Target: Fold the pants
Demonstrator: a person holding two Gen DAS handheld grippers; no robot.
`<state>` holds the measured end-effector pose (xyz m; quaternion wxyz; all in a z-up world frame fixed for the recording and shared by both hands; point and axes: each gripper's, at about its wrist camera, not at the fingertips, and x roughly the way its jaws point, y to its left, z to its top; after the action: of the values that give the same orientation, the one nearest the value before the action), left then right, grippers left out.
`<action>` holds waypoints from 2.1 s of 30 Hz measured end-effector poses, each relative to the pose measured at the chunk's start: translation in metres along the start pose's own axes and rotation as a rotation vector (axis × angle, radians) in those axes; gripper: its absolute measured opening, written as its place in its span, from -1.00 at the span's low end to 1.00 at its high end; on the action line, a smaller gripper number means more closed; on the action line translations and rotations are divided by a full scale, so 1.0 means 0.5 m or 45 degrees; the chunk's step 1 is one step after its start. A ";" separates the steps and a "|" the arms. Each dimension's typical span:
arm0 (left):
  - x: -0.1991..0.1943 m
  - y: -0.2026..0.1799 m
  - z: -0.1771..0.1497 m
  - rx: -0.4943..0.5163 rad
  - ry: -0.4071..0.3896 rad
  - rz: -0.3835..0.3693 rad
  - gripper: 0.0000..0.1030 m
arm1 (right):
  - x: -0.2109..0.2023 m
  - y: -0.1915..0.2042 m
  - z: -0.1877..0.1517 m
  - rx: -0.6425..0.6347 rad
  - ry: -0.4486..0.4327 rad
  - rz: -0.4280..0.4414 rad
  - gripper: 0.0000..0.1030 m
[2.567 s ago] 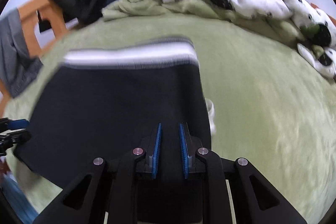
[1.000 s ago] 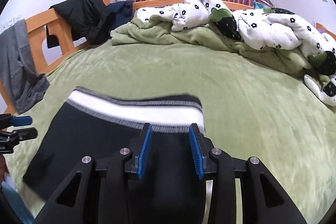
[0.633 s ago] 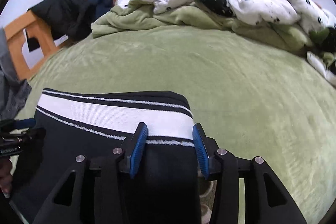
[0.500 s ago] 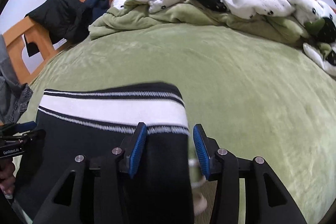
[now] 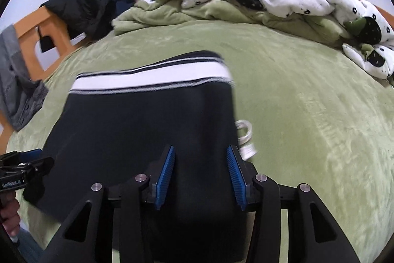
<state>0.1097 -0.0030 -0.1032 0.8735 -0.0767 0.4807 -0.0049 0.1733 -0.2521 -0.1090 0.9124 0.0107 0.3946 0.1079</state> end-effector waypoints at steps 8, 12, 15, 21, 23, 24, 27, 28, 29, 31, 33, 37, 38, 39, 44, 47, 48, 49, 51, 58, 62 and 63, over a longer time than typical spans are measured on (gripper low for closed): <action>-0.039 0.005 -0.091 0.096 -0.031 0.217 0.33 | -0.042 0.057 -0.117 -0.157 0.017 -0.001 -0.16; -0.081 0.045 -0.108 -0.031 -0.028 0.095 0.32 | -0.074 0.024 -0.163 -0.130 0.092 -0.071 -0.16; -0.127 0.029 -0.119 -0.015 -0.107 0.130 0.32 | -0.129 -0.015 -0.173 0.006 0.085 -0.094 -0.16; -0.225 -0.032 -0.121 -0.005 -0.219 0.101 0.32 | -0.248 0.010 -0.143 0.056 0.009 -0.114 -0.16; -0.256 -0.045 -0.123 0.005 -0.262 0.098 0.38 | -0.288 0.039 -0.127 0.036 -0.023 -0.098 -0.16; -0.268 -0.049 -0.129 0.010 -0.282 0.098 0.45 | -0.318 0.056 -0.121 0.028 -0.044 -0.085 -0.16; -0.297 -0.053 -0.156 0.011 -0.356 0.113 0.51 | -0.371 0.084 -0.119 0.022 -0.075 -0.070 -0.13; -0.301 -0.052 -0.162 0.016 -0.367 0.115 0.51 | -0.379 0.082 -0.122 0.026 -0.083 -0.070 -0.01; -0.301 -0.052 -0.167 0.023 -0.367 0.111 0.51 | -0.389 0.084 -0.133 0.032 -0.098 -0.071 0.08; -0.302 -0.052 -0.179 0.029 -0.352 0.091 0.51 | -0.396 0.085 -0.155 0.035 -0.136 -0.068 0.50; -0.303 -0.049 -0.192 0.017 -0.342 0.054 0.51 | -0.394 0.079 -0.182 0.031 -0.160 -0.090 0.52; -0.304 -0.057 -0.211 0.006 -0.317 0.035 0.51 | -0.389 0.076 -0.195 0.022 -0.131 -0.096 0.60; -0.306 -0.059 -0.214 0.011 -0.323 0.047 0.51 | -0.390 0.075 -0.197 0.022 -0.135 -0.097 0.62; -0.308 -0.061 -0.218 0.017 -0.329 0.063 0.51 | -0.391 0.075 -0.199 0.022 -0.140 -0.095 0.62; -0.307 -0.061 -0.225 0.006 -0.309 0.068 0.51 | -0.384 0.066 -0.199 0.037 -0.128 -0.093 0.62; -0.305 -0.061 -0.226 0.004 -0.305 0.085 0.51 | -0.378 0.061 -0.197 0.047 -0.121 -0.105 0.62; -0.307 -0.064 -0.226 0.009 -0.311 0.096 0.51 | -0.379 0.062 -0.198 0.045 -0.121 -0.108 0.62; -0.308 -0.065 -0.226 0.012 -0.316 0.102 0.51 | -0.379 0.064 -0.198 0.039 -0.123 -0.116 0.62; -0.309 -0.066 -0.226 0.005 -0.322 0.104 0.52 | -0.377 0.066 -0.198 0.034 -0.123 -0.118 0.62; -0.307 -0.065 -0.223 -0.011 -0.315 0.098 0.52 | -0.374 0.062 -0.196 0.043 -0.121 -0.119 0.62; -0.305 -0.062 -0.222 -0.009 -0.314 0.101 0.52 | -0.373 0.058 -0.194 0.049 -0.124 -0.125 0.62; -0.305 -0.062 -0.221 -0.009 -0.315 0.101 0.51 | -0.373 0.057 -0.194 0.052 -0.126 -0.124 0.63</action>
<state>-0.0633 -0.0354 -0.0292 0.9253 -0.0608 0.3720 0.0409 -0.0262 -0.2692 -0.0387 0.9346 0.0156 0.3513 0.0546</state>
